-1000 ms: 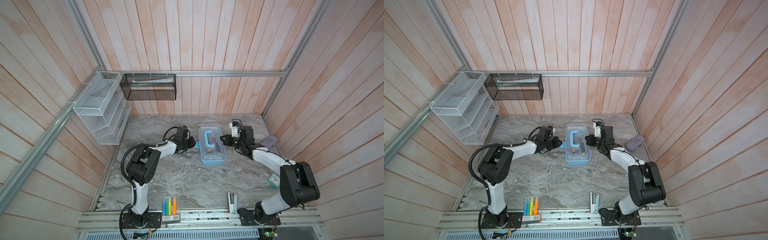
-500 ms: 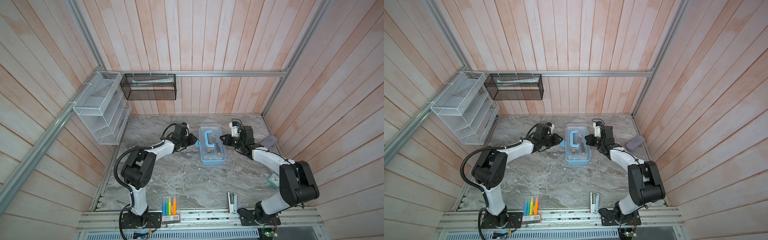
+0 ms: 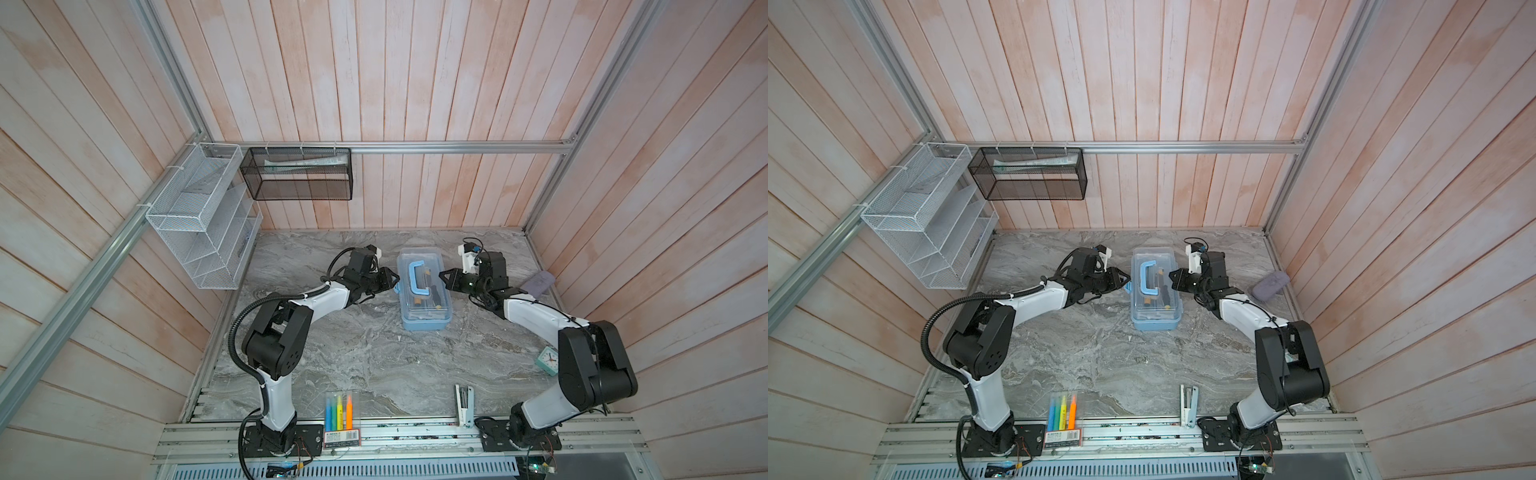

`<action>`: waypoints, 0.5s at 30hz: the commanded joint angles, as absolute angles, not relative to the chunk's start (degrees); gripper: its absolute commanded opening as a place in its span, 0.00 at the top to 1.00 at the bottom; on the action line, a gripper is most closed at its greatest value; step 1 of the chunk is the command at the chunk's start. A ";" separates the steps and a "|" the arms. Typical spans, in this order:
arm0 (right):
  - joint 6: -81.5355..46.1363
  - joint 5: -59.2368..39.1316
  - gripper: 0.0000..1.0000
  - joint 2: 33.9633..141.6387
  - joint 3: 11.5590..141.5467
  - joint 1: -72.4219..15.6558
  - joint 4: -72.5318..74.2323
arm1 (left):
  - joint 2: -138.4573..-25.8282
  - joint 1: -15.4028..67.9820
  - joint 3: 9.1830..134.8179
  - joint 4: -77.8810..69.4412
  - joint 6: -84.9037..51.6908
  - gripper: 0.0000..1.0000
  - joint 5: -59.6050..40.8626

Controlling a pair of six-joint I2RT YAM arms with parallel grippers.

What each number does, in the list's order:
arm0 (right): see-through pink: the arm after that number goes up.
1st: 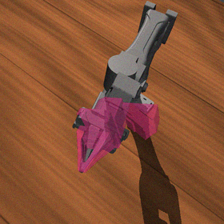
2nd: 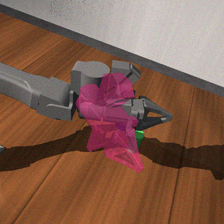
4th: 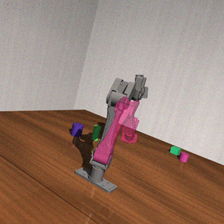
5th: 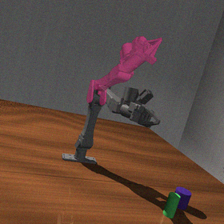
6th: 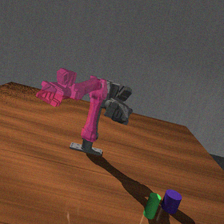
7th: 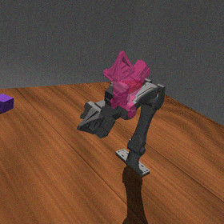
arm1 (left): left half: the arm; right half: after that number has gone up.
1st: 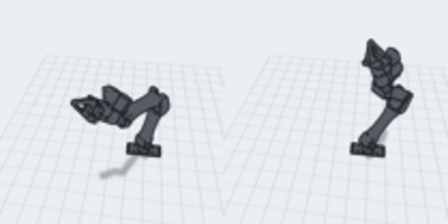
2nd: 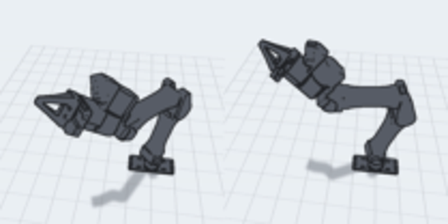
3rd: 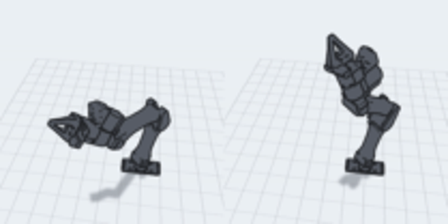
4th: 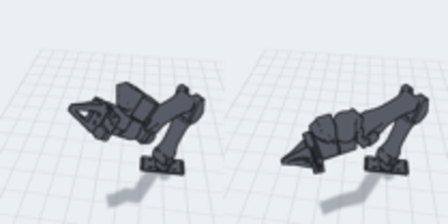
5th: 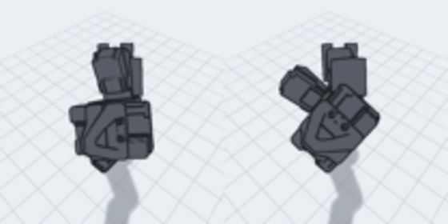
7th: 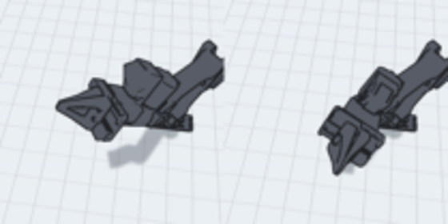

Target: Pack the tool kit

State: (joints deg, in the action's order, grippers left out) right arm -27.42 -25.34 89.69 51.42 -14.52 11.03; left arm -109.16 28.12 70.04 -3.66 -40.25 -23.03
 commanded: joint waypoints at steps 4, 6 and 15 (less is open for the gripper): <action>-27.53 -25.88 1.00 91.83 51.69 -14.33 8.60 | -107.10 28.47 67.58 -8.08 -41.13 0.68 -26.01; -27.59 -25.84 1.00 91.69 51.59 -14.33 8.61 | -106.77 28.48 67.09 -8.91 -41.39 0.68 -26.50; -27.52 -26.01 1.00 92.03 51.75 -14.43 8.53 | -106.22 28.43 66.54 -10.30 -42.22 0.62 -27.73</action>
